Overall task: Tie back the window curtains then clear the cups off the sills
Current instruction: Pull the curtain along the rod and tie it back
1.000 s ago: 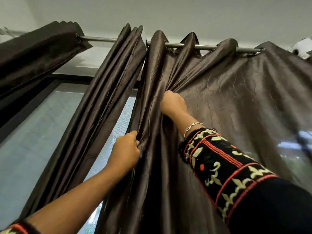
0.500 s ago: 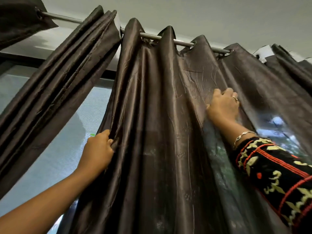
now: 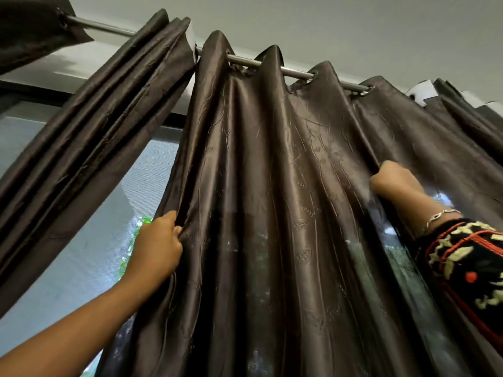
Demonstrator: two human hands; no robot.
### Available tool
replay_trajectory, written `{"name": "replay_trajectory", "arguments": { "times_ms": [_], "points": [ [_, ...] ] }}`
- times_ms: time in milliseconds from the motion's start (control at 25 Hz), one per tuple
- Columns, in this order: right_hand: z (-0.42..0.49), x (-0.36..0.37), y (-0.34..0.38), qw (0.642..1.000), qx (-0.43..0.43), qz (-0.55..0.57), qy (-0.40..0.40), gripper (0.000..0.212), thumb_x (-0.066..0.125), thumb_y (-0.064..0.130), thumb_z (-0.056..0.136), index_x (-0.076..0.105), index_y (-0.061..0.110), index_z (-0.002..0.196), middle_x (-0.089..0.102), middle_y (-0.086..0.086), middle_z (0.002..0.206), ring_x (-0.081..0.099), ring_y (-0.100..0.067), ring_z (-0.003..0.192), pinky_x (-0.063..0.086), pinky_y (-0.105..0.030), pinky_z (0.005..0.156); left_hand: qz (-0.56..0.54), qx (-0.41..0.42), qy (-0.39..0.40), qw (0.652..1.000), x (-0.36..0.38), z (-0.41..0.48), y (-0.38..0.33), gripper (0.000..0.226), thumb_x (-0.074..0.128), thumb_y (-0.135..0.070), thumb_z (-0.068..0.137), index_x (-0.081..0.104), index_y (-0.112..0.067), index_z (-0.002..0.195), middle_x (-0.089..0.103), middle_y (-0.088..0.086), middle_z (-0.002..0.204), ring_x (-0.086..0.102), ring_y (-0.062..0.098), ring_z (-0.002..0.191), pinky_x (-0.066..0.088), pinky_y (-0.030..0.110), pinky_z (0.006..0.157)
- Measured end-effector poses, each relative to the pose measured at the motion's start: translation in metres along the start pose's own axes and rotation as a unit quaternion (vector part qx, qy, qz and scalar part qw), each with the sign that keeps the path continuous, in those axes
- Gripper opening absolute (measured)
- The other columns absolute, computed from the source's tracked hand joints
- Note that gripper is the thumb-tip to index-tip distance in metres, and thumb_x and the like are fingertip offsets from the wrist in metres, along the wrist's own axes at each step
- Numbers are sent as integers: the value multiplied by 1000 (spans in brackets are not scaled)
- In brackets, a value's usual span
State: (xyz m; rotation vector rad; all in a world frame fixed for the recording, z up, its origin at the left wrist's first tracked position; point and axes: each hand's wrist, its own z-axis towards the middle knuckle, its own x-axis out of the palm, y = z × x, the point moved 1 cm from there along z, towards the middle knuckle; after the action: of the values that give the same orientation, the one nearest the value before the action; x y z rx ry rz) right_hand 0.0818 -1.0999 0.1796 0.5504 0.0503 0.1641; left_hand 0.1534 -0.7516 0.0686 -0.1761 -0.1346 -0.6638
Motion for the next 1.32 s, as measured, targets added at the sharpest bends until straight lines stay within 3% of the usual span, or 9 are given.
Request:
{"name": "replay_trajectory", "arguments": {
  "times_ms": [160, 320, 560, 640, 760, 880, 1080, 1200, 1320],
  "points": [
    [-30, 16, 47, 992, -110, -55, -5, 33, 42, 9, 90, 49, 5, 122, 53, -22, 126, 51, -39, 114, 42, -39, 89, -9, 8, 2, 1000, -11, -1, 6, 15, 47, 4, 87, 46, 1, 72, 52, 22, 65, 48, 37, 65, 33, 38, 59],
    [-59, 30, 104, 988, -153, 4, 37, 40, 40, 13, 92, 47, 11, 131, 49, -19, 134, 47, -37, 122, 40, -39, 96, -35, -5, 15, 999, -18, -1, 13, 11, 46, 4, 88, 52, 8, 80, 58, 26, 73, 51, 38, 68, 38, 38, 61],
    [-106, 46, 190, 968, -228, 77, 73, 33, 39, 10, 91, 52, 8, 122, 53, -17, 129, 50, -36, 118, 42, -38, 92, -41, -2, 25, 999, -23, -4, 6, 30, 44, 3, 89, 36, -9, 63, 48, 17, 62, 47, 37, 65, 34, 38, 59],
    [-105, 45, 193, 969, -219, 87, 76, 33, 39, 9, 91, 51, 7, 122, 53, -17, 129, 49, -35, 119, 42, -39, 93, -50, -5, 21, 999, -27, -1, 9, 20, 44, 4, 89, 44, -1, 69, 51, 18, 65, 47, 36, 66, 33, 37, 59],
    [-90, 41, 169, 971, -212, 90, 66, 33, 40, 23, 96, 51, 11, 125, 54, -17, 128, 49, -35, 119, 41, -38, 93, -47, -5, 6, 999, -34, 1, 13, 11, 46, 3, 89, 51, 7, 81, 57, 25, 75, 50, 40, 72, 31, 35, 60],
    [-69, 25, 124, 977, -187, 97, -38, 41, 35, 39, 97, 56, 6, 112, 59, -21, 117, 53, -38, 111, 41, -38, 85, -38, -2, 8, 999, -34, 0, 7, 11, 46, 3, 89, 53, 10, 84, 58, 29, 77, 52, 42, 75, 34, 36, 62],
    [-26, -4, 32, 989, -67, 23, -126, 42, 55, 20, 87, 46, -2, 122, 36, -27, 132, 34, -42, 123, 34, -45, 101, -17, -7, 11, 1000, -25, -2, -8, 14, 46, 1, 90, 52, 11, 84, 57, 29, 72, 52, 41, 69, 39, 40, 62],
    [-4, -10, -20, 998, 48, 16, -33, 61, 68, 30, 80, 41, 1, 127, 40, -26, 133, 38, -41, 124, 33, -45, 101, 2, -7, 9, 1000, -19, -5, -16, 13, 47, 0, 89, 54, 10, 86, 60, 29, 76, 55, 43, 73, 42, 42, 64],
    [-3, -1, -36, 997, 1, -13, 75, 44, 60, 27, 85, 48, 2, 120, 55, -24, 123, 53, -39, 113, 42, -40, 89, 14, -13, 3, 1000, -15, -6, -22, 13, 47, 0, 89, 53, 10, 83, 59, 27, 74, 53, 40, 70, 37, 38, 61]
  ]
}}
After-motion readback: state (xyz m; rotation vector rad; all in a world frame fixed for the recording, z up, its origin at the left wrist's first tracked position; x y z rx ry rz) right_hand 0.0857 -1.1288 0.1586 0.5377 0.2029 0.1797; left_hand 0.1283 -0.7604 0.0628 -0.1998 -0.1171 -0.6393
